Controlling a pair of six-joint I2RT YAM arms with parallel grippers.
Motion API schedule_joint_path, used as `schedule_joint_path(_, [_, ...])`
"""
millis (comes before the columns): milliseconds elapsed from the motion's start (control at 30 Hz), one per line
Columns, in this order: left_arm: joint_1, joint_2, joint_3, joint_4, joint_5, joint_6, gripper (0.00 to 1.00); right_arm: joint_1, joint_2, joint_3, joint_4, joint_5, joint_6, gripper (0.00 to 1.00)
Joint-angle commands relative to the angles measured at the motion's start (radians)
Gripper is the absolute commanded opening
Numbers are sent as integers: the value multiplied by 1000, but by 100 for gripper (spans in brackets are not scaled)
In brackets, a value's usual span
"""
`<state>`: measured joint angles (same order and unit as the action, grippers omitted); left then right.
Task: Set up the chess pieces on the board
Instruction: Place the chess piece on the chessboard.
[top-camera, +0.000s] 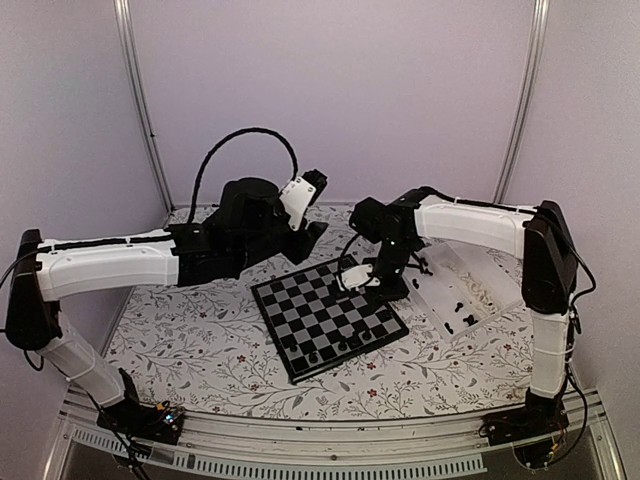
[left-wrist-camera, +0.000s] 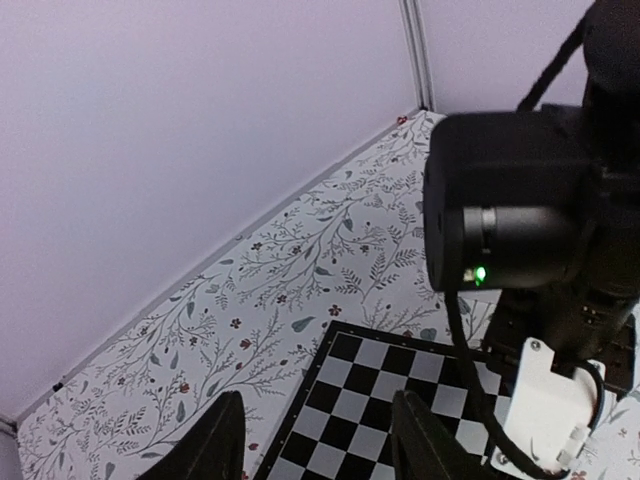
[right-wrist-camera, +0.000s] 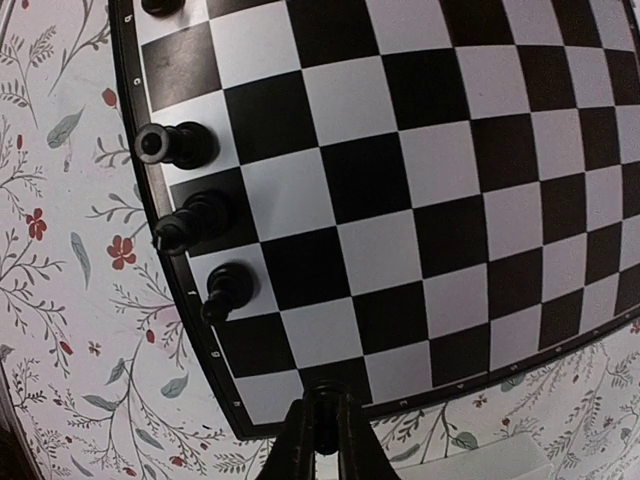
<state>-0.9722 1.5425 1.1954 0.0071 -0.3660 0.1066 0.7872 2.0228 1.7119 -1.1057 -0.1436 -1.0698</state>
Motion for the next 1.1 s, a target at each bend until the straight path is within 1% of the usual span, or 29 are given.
schedule_joint_path(0, [12,-60,-62,127,-110,-37,55,23,51,18,-43,-44,23,9])
schedule_joint_path(400, [11,-42,-56,116,-106,-37,56,26,98,6,-28,-22,33,10])
schedule_joint_path(633, [12,-38,-53,111,-102,-35,56,26,106,-3,17,17,39,10])
schedule_joint_path(1067, [11,-30,-46,100,-90,-31,56,26,119,-29,41,18,34,13])
